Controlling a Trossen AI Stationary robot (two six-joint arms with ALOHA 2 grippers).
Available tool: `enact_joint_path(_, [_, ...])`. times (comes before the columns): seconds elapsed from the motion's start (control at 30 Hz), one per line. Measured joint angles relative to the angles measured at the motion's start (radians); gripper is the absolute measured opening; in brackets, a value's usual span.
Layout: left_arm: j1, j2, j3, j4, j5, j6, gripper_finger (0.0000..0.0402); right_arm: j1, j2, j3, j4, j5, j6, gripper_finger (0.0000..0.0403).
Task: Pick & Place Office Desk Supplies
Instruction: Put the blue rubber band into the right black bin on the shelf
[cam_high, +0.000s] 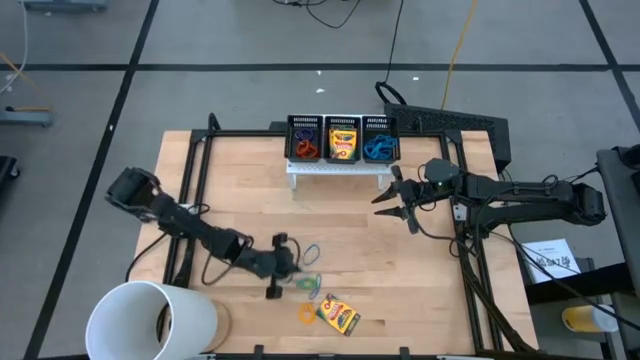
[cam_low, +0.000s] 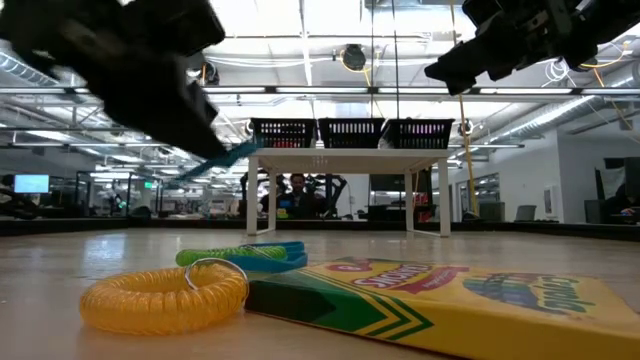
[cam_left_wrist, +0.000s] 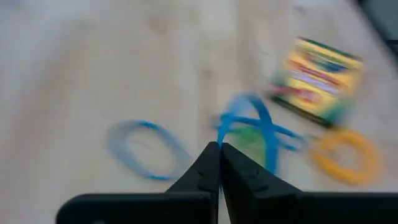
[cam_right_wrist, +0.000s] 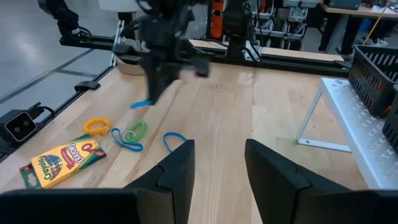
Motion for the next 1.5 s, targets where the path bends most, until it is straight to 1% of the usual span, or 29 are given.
enact_joint_path(0.07, [0.027, -0.039, -0.002, -0.002, -0.079, 0.071, 0.0012, 0.0, 0.0, 0.0, 0.003, 0.0, 0.022, 0.013])
enact_joint_path(0.17, [0.074, -0.102, -0.002, 0.016, -0.161, 0.153, 0.0006, 0.0, 0.0, 0.0, 0.004, 0.0, 0.058, 0.013])
enact_joint_path(0.27, [0.131, -0.132, -0.002, 0.088, -0.267, 0.137, 0.0008, 0.0, 0.0, 0.0, 0.004, 0.0, 0.07, 0.013])
enact_joint_path(0.33, [0.174, -0.137, -0.002, 0.173, -0.295, 0.127, 0.0014, 0.0, -0.001, 0.0, 0.004, 0.001, 0.074, 0.013])
enact_joint_path(0.37, [0.196, -0.138, -0.002, 0.225, -0.289, 0.149, 0.0015, 0.0, -0.001, 0.0, 0.006, 0.002, 0.085, 0.013])
enact_joint_path(0.5, [0.264, -0.119, -0.001, 0.417, -0.182, 0.338, 0.0006, 0.0, 0.002, 0.0, 0.017, 0.002, 0.122, 0.013])
enact_joint_path(0.57, [0.289, -0.105, -0.001, 0.503, -0.153, 0.413, 0.0006, 0.0, 0.002, 0.0, 0.039, 0.003, 0.131, 0.013])
enact_joint_path(0.63, [0.316, -0.082, 0.001, 0.597, -0.129, 0.465, 0.0011, 0.0, 0.005, 0.0, 0.068, 0.003, 0.149, 0.013])
enact_joint_path(0.7, [0.341, -0.063, 0.008, 0.632, -0.1, 0.486, 0.001, 0.0, 0.006, 0.0, 0.078, 0.003, 0.159, 0.013])
enact_joint_path(0.8, [0.374, -0.017, 0.061, 0.624, -0.033, 0.487, 0.0005, 0.0, 0.02, -0.001, 0.118, 0.003, 0.165, 0.013])
enact_joint_path(0.87, [0.386, 0.018, 0.115, 0.601, -0.01, 0.491, 0.0008, 0.0, 0.039, -0.001, 0.156, 0.002, 0.168, 0.013])
enact_joint_path(1.03, [0.395, 0.101, 0.266, 0.452, -0.007, 0.587, 0.0004, 0.009, 0.096, -0.001, 0.208, 0.0, 0.172, 0.013])
enact_joint_path(1.17, [0.395, 0.147, 0.355, 0.36, -0.014, 0.615, 0.001, 0.035, 0.147, -0.001, 0.216, -0.001, 0.182, 0.0131])
enact_joint_path(1.3, [0.395, 0.154, 0.375, 0.304, -0.01, 0.615, 0.0008, 0.059, 0.185, -0.001, 0.229, -0.002, 0.169, 0.0148])
enact_joint_path(1.4, [0.394, 0.151, 0.376, 0.292, -0.014, 0.597, 0.0005, 0.059, 0.204, -0.001, 0.272, -0.001, 0.146, 0.0172])
enact_joint_path(1.5, [0.394, 0.152, 0.376, 0.289, -0.014, 0.589, 0.0011, 0.059, 0.219, -0.001, 0.318, 0.0, 0.145, 0.0197])
